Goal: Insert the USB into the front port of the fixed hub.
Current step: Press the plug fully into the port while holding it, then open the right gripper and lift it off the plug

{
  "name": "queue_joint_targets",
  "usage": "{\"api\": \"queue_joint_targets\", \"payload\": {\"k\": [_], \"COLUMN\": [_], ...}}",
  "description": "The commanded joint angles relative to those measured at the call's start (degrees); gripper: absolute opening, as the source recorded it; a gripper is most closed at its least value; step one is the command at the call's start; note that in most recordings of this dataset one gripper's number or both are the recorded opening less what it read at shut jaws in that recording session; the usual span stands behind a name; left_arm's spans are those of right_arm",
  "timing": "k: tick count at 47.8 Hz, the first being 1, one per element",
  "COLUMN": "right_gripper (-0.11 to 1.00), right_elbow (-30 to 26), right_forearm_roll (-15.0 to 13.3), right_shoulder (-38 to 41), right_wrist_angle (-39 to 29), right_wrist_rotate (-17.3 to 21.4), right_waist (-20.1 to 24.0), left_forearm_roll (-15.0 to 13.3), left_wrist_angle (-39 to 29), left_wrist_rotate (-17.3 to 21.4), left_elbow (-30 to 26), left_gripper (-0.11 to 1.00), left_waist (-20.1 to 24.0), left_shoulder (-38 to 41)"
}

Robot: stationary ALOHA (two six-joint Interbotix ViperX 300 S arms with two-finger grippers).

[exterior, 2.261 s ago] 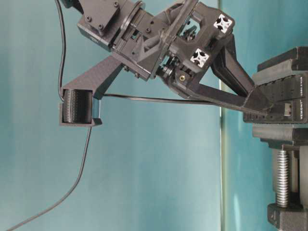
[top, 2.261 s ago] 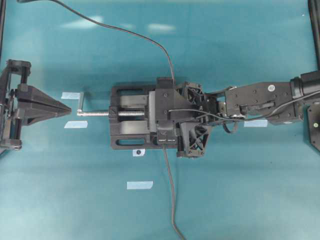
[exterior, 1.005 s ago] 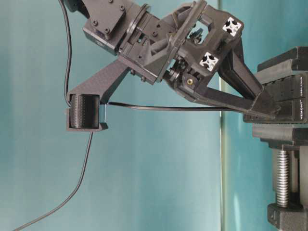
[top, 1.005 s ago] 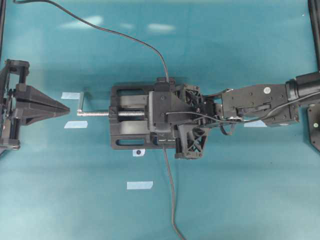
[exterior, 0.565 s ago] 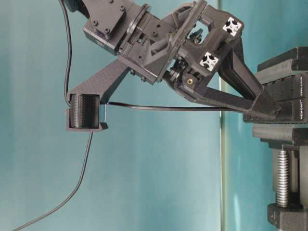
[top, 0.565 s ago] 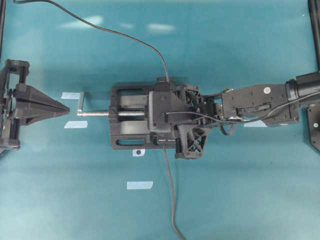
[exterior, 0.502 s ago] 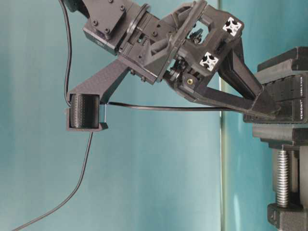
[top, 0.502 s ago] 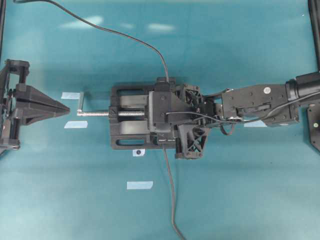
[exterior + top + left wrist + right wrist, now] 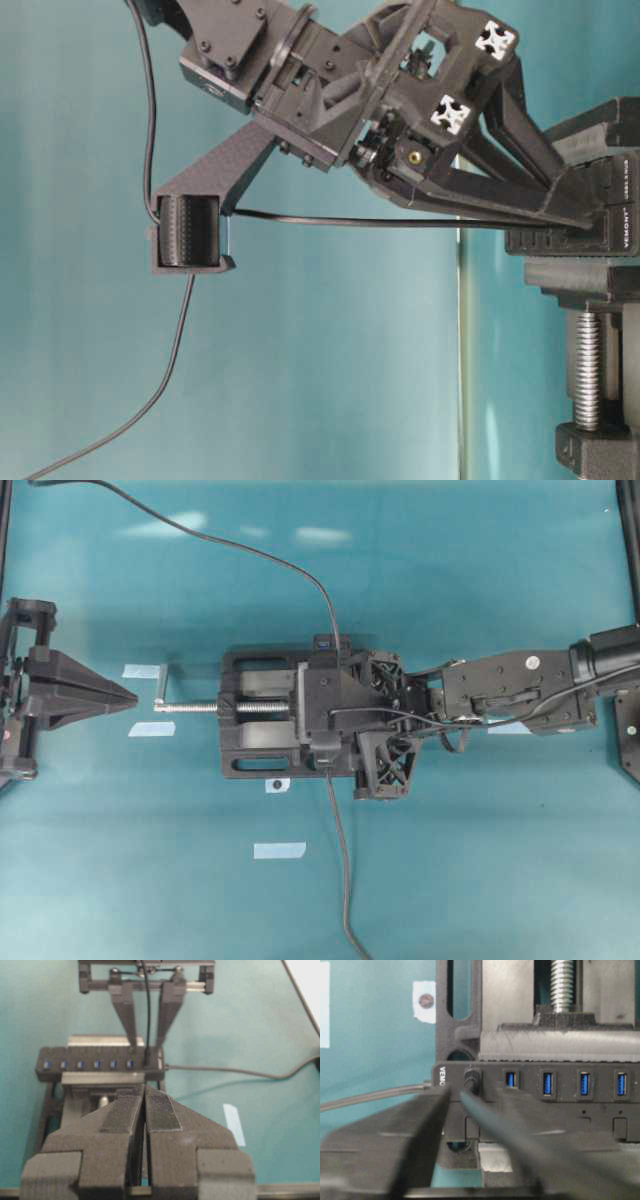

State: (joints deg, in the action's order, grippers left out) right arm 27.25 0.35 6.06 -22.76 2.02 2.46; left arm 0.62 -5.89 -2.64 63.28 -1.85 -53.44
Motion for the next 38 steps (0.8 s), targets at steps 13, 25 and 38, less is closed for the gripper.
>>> {"api": "queue_joint_targets", "payload": {"k": [13, 25, 38], "right_gripper": [0.62, 0.64, 0.74], "right_elbow": [-1.58, -1.76, -1.76], "right_forearm_roll": [-0.09, -0.09, -0.18], "right_shoulder": [-2.99, -2.99, -2.99], "right_wrist_angle": [0.18, 0.09, -0.53], "right_wrist_rotate": [0.26, 0.26, 0.26], "right_waist": [-0.26, -0.26, -0.26], "left_forearm_roll": [0.18, 0.09, 0.09], "left_wrist_angle": [0.26, 0.26, 0.26], "left_wrist_rotate": [-0.09, -0.09, -0.09], "left_elbow": [-0.44, -0.44, -0.44], "left_gripper": [0.0, 0.0, 0.0], "left_waist": [0.0, 0.0, 0.0], "left_shoulder": [-0.97, -1.05, -0.97]}}
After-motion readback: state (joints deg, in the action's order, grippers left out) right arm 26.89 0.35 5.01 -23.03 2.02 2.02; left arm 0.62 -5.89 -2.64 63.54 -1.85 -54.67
